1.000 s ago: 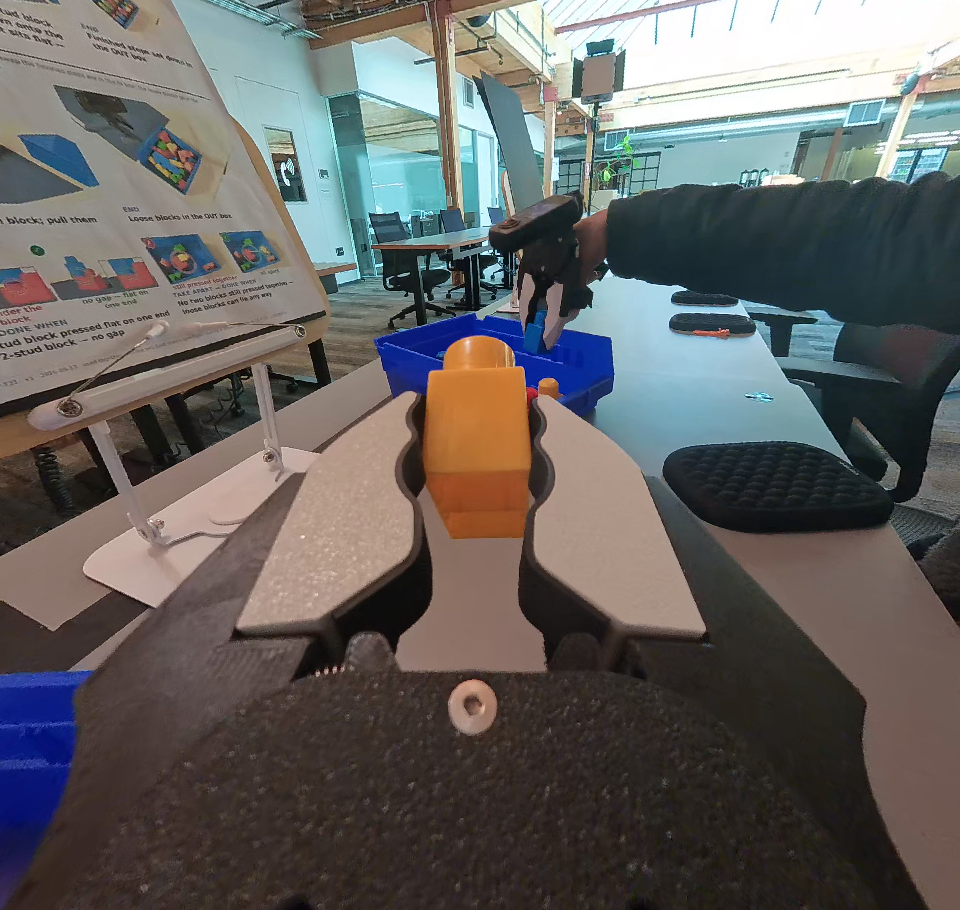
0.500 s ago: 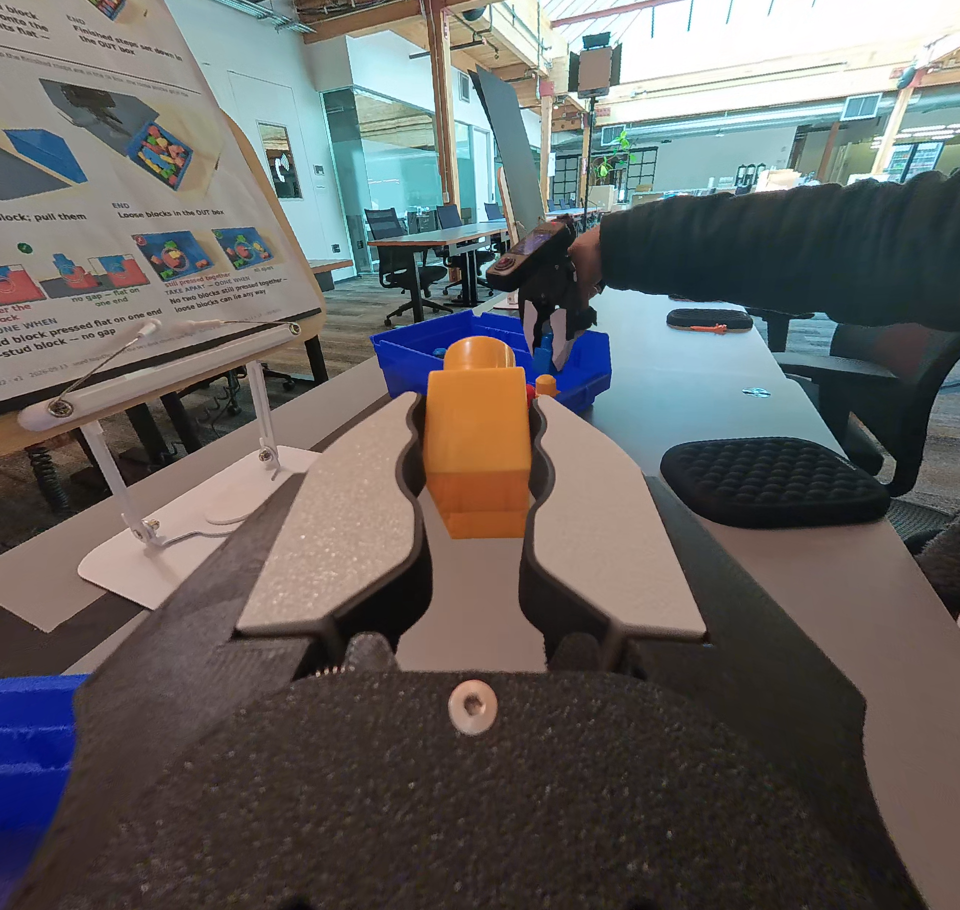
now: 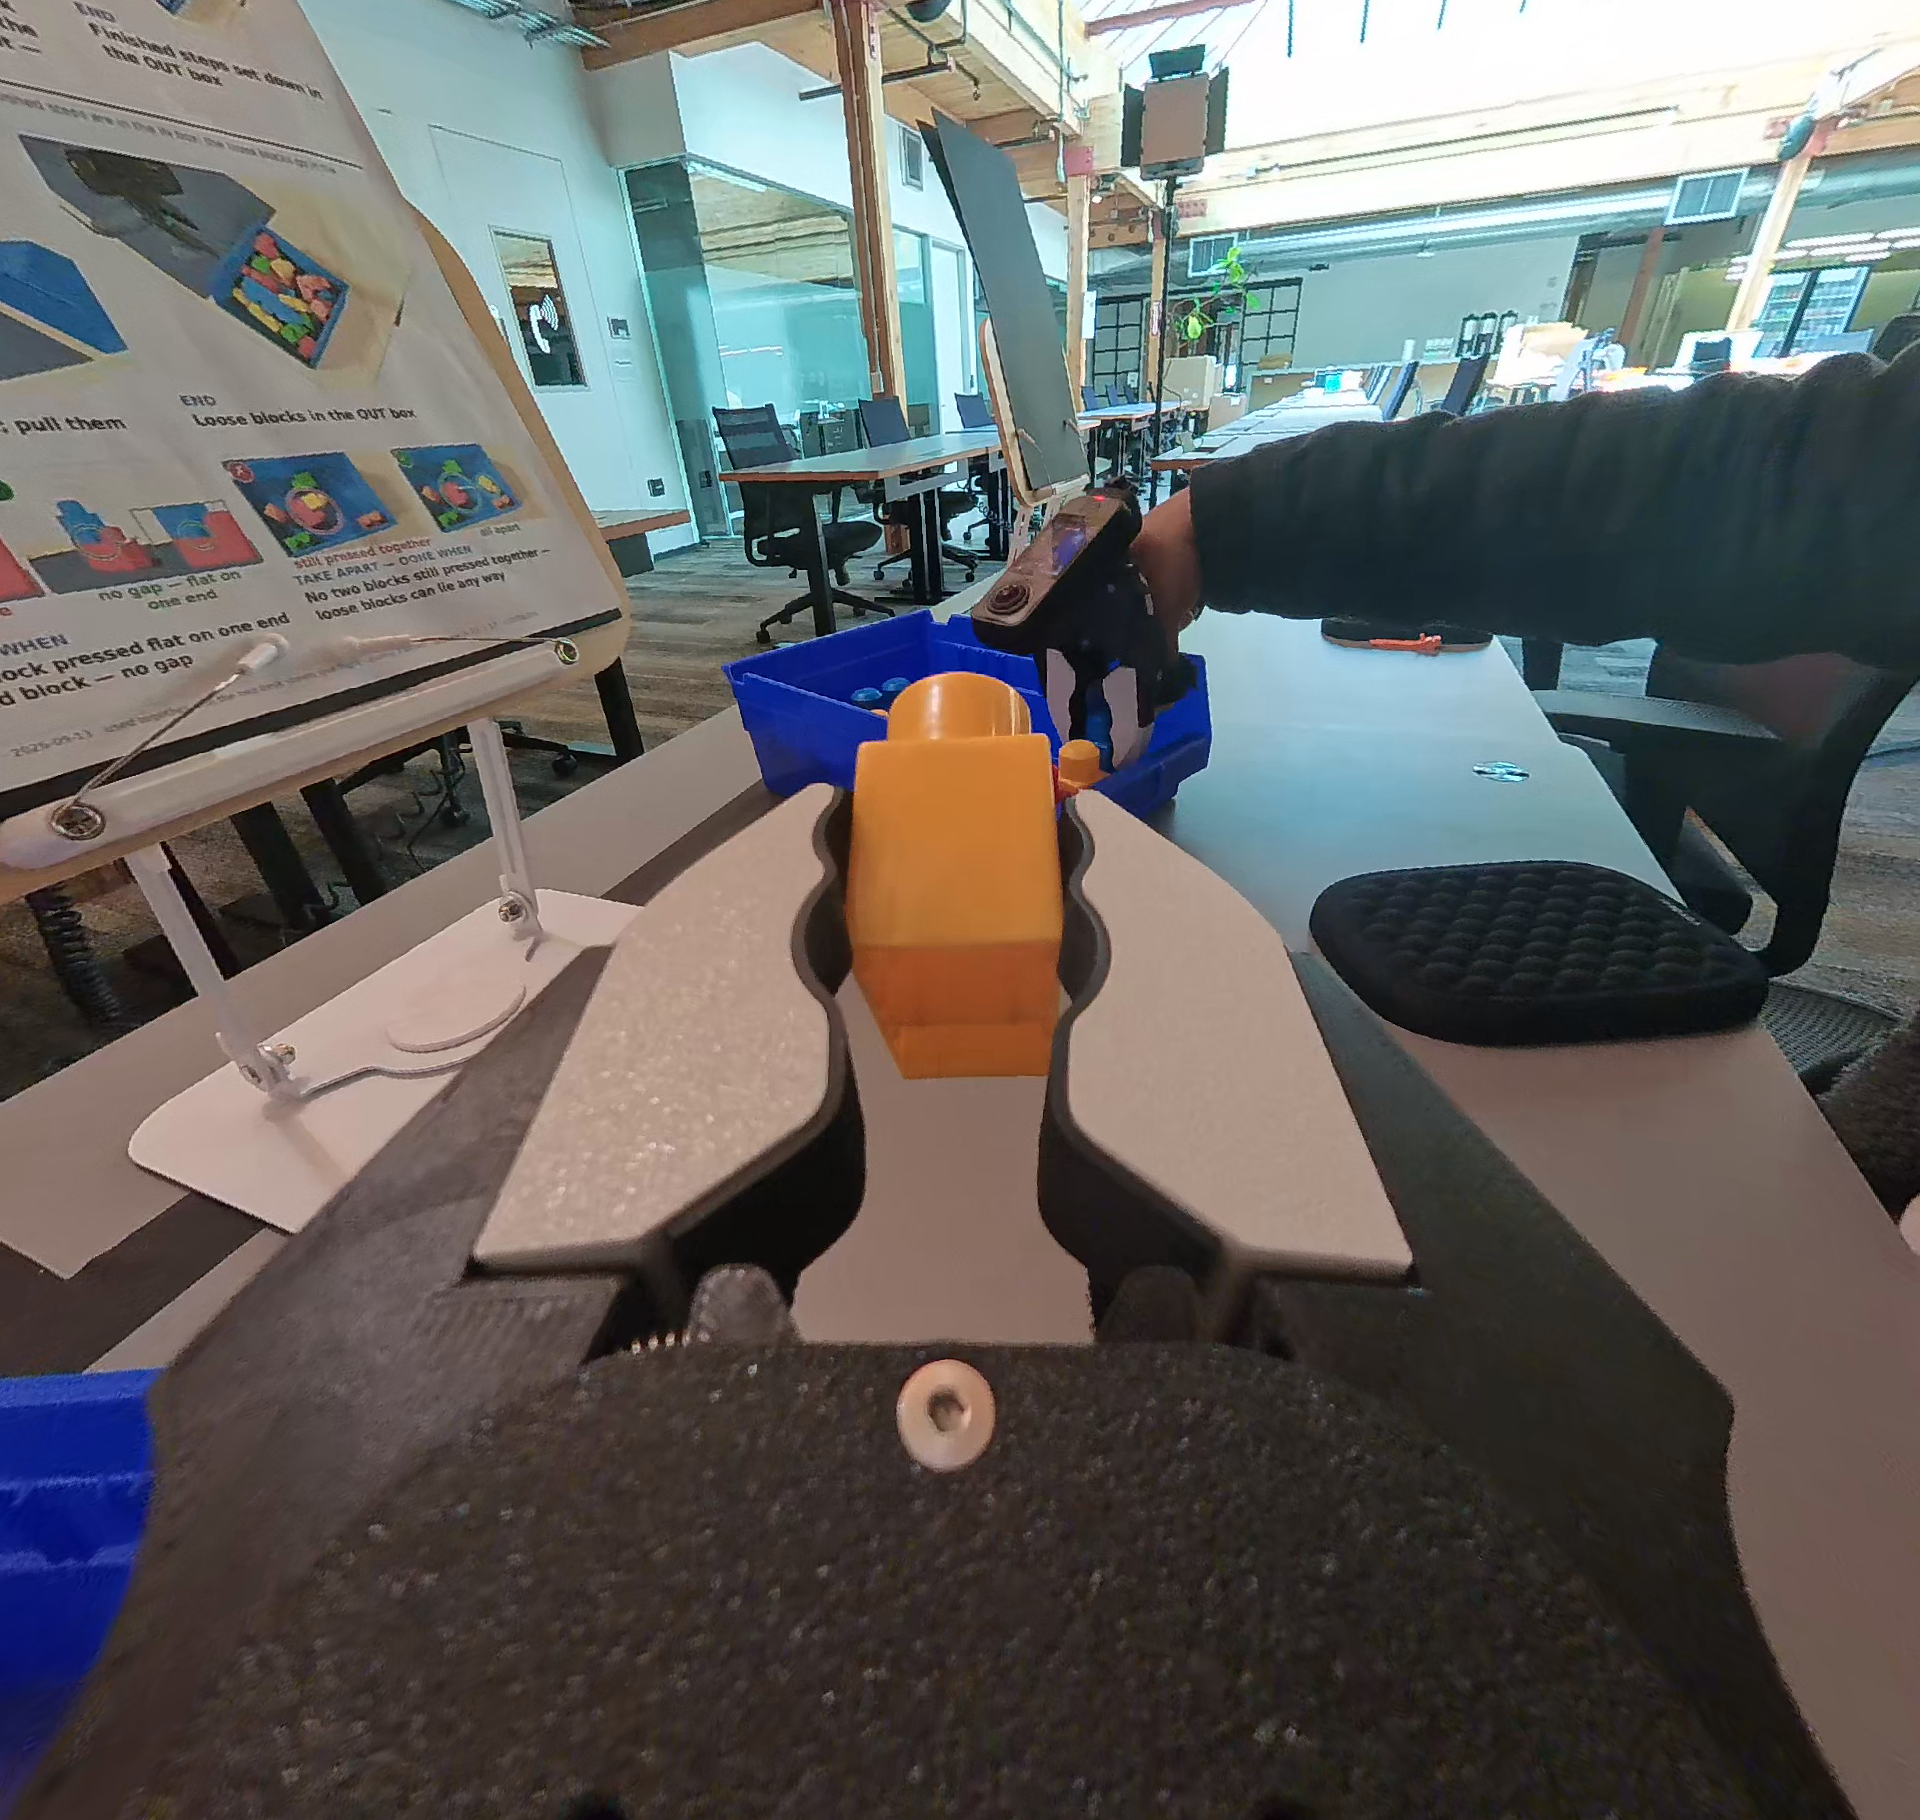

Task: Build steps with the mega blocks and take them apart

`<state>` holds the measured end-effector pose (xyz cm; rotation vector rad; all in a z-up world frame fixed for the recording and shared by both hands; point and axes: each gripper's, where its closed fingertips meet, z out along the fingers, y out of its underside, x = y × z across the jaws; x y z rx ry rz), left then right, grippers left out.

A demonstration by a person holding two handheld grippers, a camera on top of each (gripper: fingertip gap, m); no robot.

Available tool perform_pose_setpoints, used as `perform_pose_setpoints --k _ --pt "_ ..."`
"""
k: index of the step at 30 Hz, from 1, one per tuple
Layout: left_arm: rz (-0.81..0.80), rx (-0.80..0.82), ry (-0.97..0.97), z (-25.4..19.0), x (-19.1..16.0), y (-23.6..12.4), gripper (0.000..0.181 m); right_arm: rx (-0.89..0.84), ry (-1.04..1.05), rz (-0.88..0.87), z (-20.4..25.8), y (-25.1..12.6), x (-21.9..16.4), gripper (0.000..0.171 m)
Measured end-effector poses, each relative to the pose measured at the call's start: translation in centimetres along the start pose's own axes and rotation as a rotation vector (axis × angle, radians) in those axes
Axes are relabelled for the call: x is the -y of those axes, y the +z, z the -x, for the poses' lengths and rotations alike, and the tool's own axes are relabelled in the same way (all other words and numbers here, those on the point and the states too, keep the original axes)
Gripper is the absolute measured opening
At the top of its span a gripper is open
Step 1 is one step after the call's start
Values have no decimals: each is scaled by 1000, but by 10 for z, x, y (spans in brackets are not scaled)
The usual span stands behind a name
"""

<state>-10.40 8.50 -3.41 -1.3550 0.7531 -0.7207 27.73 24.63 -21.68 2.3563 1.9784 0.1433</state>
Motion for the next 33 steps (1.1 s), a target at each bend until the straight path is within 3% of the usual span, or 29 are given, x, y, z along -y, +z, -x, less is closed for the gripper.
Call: perform_pose_setpoints --k 33 --pt "22 -7 4 -2 -6 3 38 -30 -29 57 -1 10 -1 37"
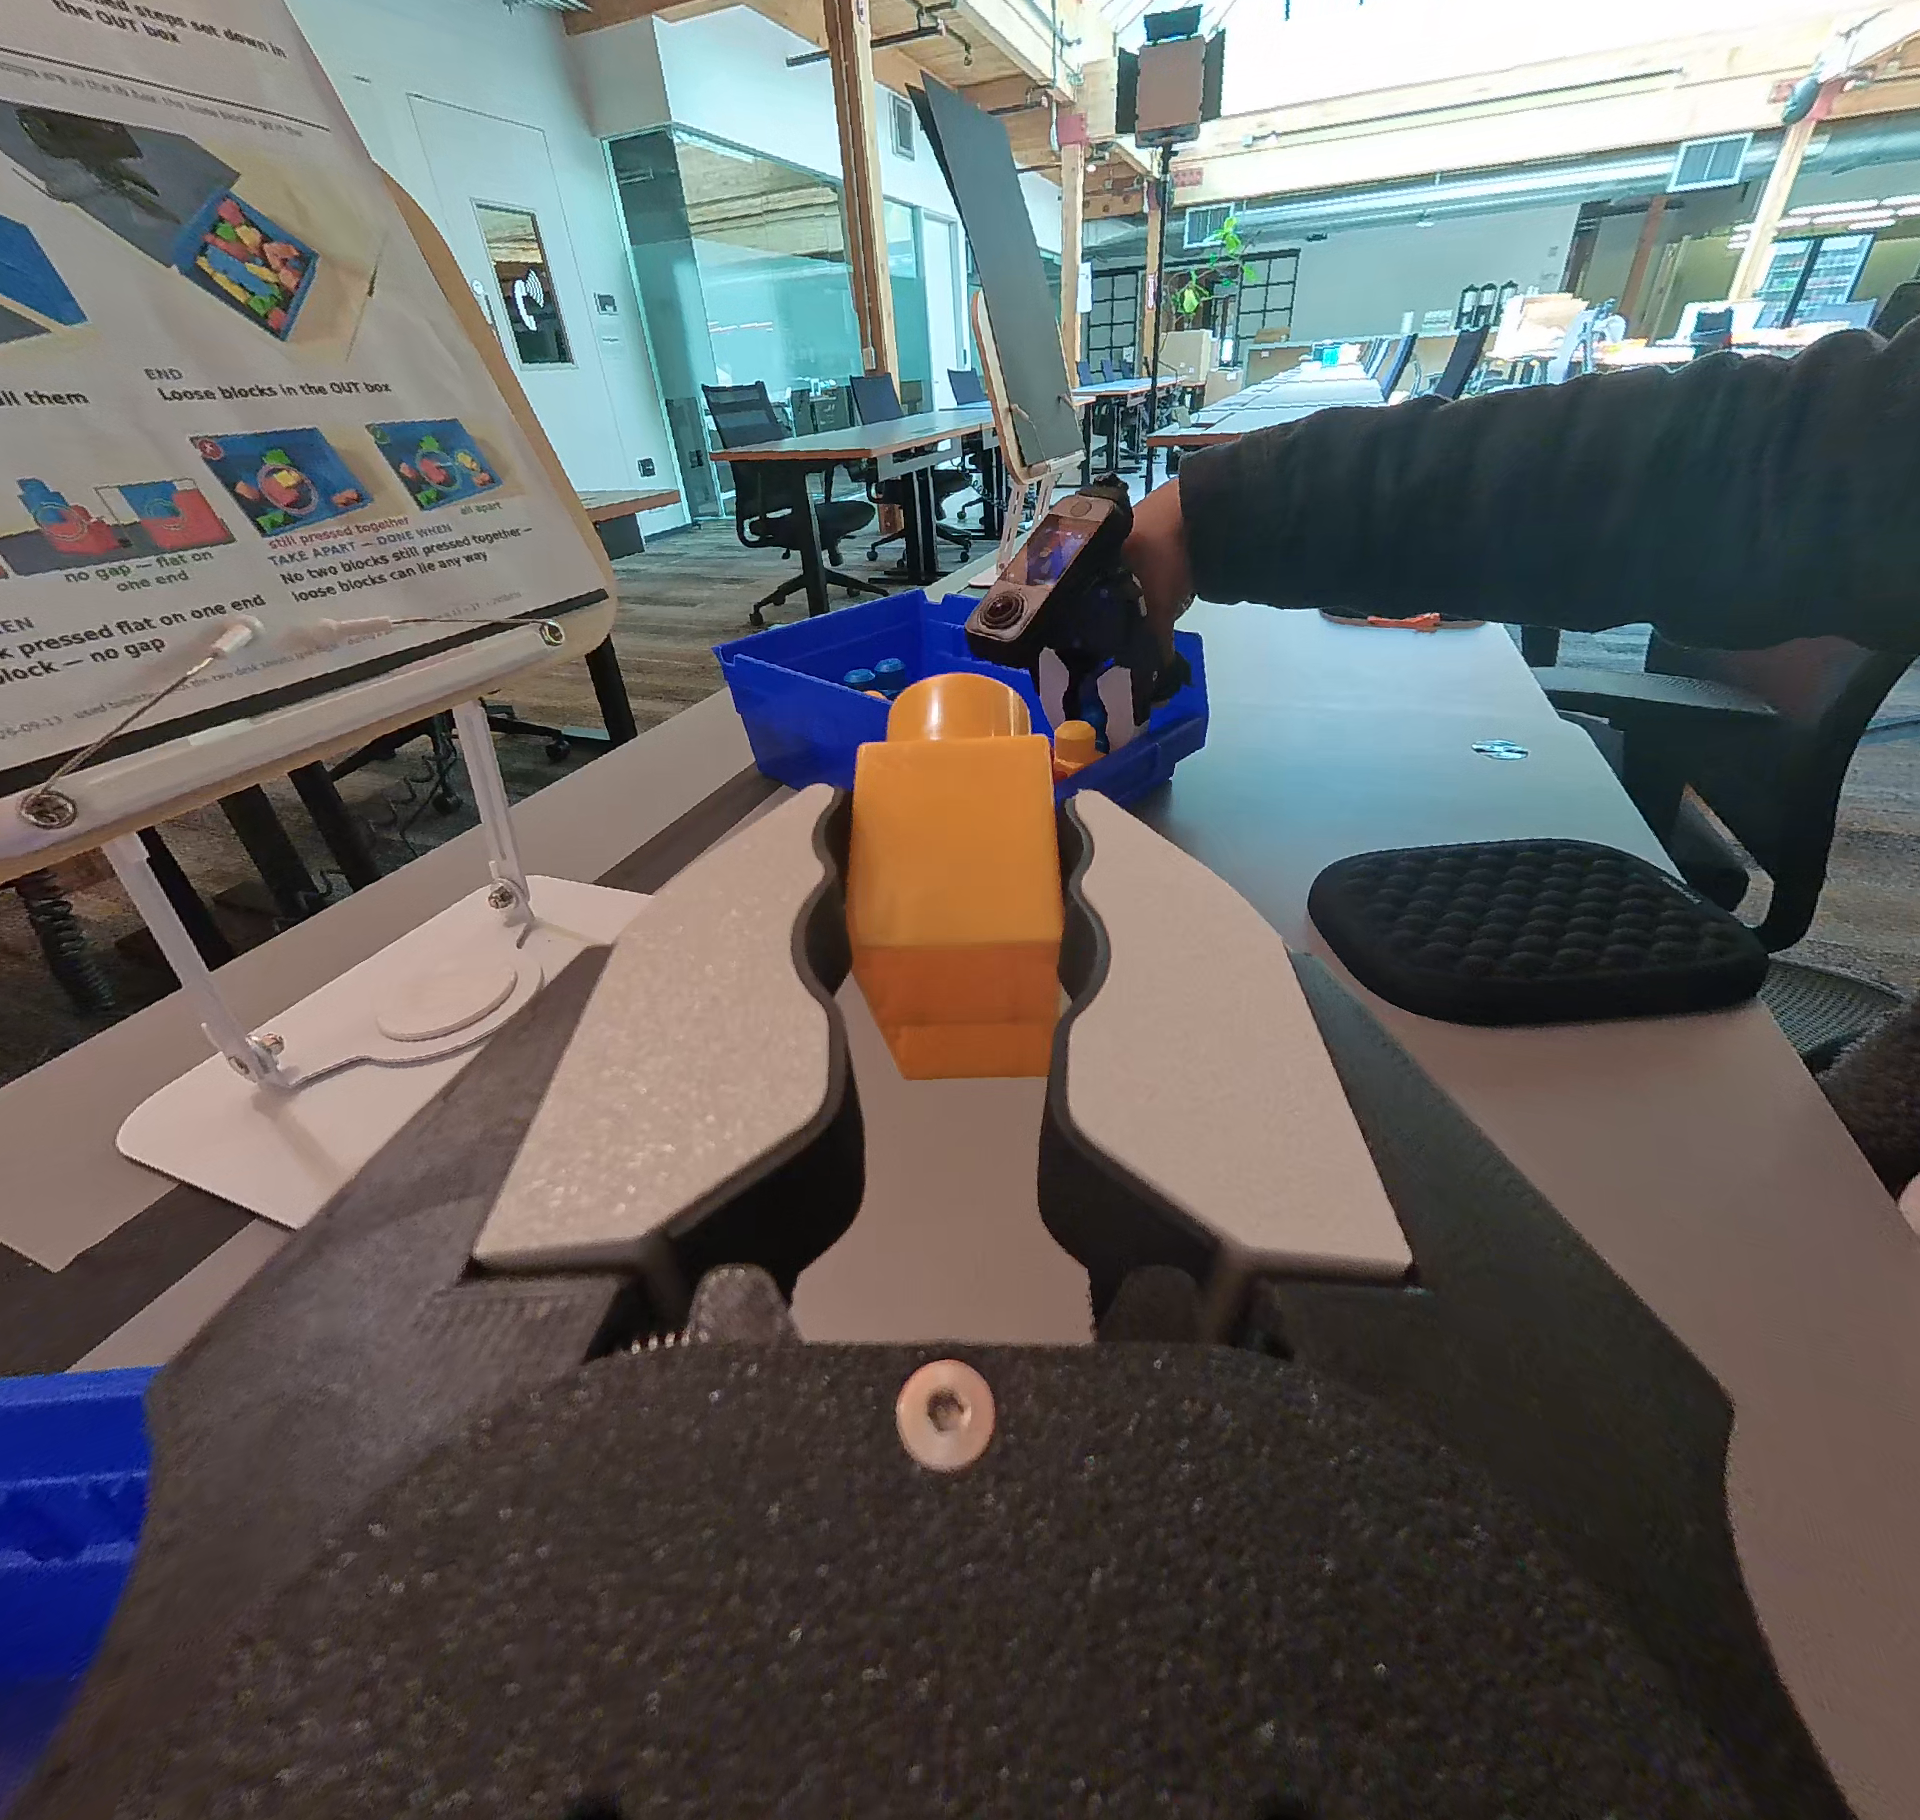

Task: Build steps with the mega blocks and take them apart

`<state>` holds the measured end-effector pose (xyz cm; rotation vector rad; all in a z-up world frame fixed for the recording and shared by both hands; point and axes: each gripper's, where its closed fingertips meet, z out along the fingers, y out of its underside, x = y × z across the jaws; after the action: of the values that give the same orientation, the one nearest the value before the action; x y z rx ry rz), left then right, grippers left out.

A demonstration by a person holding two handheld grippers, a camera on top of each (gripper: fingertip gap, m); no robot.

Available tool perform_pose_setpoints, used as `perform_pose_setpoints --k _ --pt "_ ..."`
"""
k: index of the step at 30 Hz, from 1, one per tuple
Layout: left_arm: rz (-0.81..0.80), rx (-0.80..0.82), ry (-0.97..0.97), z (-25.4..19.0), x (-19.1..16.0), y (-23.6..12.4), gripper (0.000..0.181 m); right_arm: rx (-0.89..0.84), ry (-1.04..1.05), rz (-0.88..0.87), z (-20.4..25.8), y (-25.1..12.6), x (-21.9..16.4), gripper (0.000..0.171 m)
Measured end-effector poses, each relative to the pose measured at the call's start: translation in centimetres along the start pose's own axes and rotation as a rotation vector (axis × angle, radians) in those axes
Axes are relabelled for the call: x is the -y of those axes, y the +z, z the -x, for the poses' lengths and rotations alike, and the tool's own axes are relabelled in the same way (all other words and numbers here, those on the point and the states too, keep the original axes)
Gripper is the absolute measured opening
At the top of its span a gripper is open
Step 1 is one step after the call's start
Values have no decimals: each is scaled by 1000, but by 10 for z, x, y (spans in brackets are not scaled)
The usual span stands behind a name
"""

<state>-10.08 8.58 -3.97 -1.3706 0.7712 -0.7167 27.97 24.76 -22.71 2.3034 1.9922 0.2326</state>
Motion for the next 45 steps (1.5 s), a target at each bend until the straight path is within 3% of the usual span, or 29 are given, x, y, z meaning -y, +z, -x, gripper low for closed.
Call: perform_pose_setpoints --k 18,31,38,45 --pt "5 -3 0 0 -1 1 37 -41 18 -55 -10 -20 -2 73" --pt "1 -2 4 -1 0 1 38 -124 10 -119 -15 -78 0 70" --pt "2 -9 5 -4 0 3 38 -198 -74 -299 5 -133 38 69" --pt "1 -26 14 -11 -2 9 37 -226 -230 -594 58 -180 108 68"
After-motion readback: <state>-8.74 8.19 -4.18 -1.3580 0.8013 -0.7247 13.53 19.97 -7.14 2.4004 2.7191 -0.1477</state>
